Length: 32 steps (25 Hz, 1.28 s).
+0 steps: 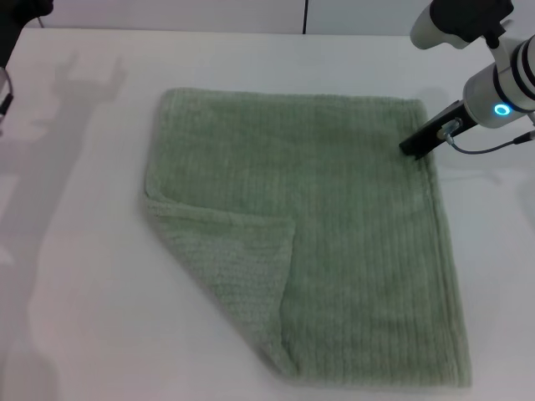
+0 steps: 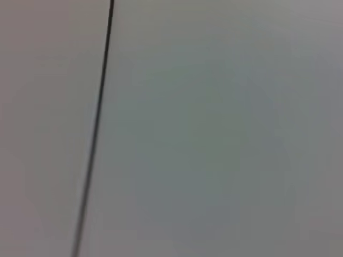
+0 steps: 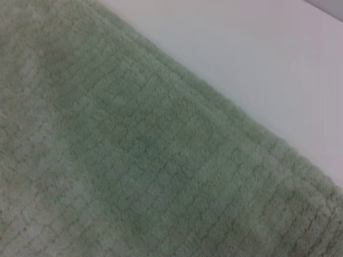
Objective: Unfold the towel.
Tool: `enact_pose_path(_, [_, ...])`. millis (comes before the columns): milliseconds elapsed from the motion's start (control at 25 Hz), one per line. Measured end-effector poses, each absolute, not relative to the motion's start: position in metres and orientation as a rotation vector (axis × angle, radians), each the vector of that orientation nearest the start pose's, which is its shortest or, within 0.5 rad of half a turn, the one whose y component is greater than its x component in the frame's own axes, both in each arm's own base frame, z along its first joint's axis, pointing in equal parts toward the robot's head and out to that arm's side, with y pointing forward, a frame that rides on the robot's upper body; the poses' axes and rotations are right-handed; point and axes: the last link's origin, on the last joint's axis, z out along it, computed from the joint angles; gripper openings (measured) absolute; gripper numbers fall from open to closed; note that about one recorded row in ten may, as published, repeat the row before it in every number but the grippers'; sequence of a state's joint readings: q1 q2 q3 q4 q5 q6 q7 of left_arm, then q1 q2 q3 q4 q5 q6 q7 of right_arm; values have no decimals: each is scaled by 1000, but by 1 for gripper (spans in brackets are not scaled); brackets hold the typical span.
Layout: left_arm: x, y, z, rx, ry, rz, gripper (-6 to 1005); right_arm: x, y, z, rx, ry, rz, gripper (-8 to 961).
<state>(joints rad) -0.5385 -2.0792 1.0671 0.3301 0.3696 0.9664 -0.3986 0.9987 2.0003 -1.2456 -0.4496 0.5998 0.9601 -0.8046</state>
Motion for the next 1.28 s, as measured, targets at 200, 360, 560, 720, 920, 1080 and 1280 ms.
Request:
enact_pose_path(200, [-283,407,46,-1608,-660,-980,785,216,443,-39,-2481,884,-435,-1])
enact_pose_path(360, [-265,410,47,-1756,-796,-1091,785,216,443,-39,-2481,885,-435,-1])
enact_pose_path(560, [-242,411,53,-1987,-913,-1131,785,216,444,-39,-2480,884,-435,-1])
enact_pose_path(720, [-231,409,53,-2107,-930,-1113,785,215,445,-38,-2478,882,-433,0])
enact_pose_path(920, [-213,396,48,-2398,-884,-899,785,215,445,-38,-2472,885,-429,0])
enact_pose_path(1080, [-204,387,42,-2525,-789,-797,785,215,446,-38,-2470,884,-427,0])
enact_pose_path(1280, [-190,374,32,-2672,-615,-644,785,215,446,-39,-2471,882,-428,0])
